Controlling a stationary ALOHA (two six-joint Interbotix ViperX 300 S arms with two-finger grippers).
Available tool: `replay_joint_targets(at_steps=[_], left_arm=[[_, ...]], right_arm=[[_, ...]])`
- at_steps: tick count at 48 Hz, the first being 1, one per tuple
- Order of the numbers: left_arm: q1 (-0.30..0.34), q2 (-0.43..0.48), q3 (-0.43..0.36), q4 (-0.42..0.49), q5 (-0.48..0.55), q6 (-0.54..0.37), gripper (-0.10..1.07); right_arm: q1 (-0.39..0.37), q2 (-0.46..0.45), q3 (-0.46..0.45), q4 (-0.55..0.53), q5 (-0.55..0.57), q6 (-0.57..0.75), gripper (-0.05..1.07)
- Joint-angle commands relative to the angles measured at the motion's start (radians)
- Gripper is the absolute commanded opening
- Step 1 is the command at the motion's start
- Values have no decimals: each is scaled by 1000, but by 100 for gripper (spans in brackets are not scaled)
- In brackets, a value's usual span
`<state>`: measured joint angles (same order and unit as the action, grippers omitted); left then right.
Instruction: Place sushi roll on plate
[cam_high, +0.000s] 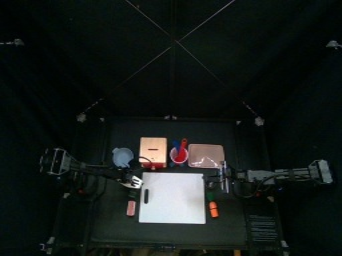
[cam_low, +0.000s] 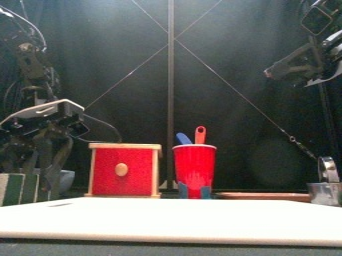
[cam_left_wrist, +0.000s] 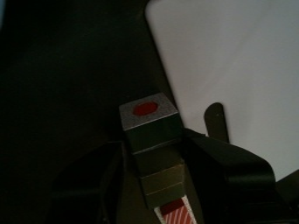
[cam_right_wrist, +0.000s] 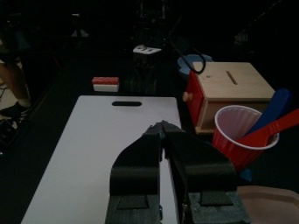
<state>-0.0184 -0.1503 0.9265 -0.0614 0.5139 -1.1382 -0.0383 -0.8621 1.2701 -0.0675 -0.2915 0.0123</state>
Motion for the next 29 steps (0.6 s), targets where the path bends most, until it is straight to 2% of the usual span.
replay_joint_targets(at_steps=[1, 20, 25, 29], left_arm=[[-3, -14, -23, 12, -2, 3, 69], [-8, -143, -87, 137, -11, 34, 69], [-9, -161, -112, 193, -46, 66, 69], [-9, -158, -135, 247, -127, 101, 69]], right_arm=[[-2, 8, -9, 0, -5, 0, 1], [-2, 8, -9, 0, -5, 0, 1], [-3, 6, -11, 0, -5, 0, 1], [-3, 3, -20, 0, -5, 2, 1]])
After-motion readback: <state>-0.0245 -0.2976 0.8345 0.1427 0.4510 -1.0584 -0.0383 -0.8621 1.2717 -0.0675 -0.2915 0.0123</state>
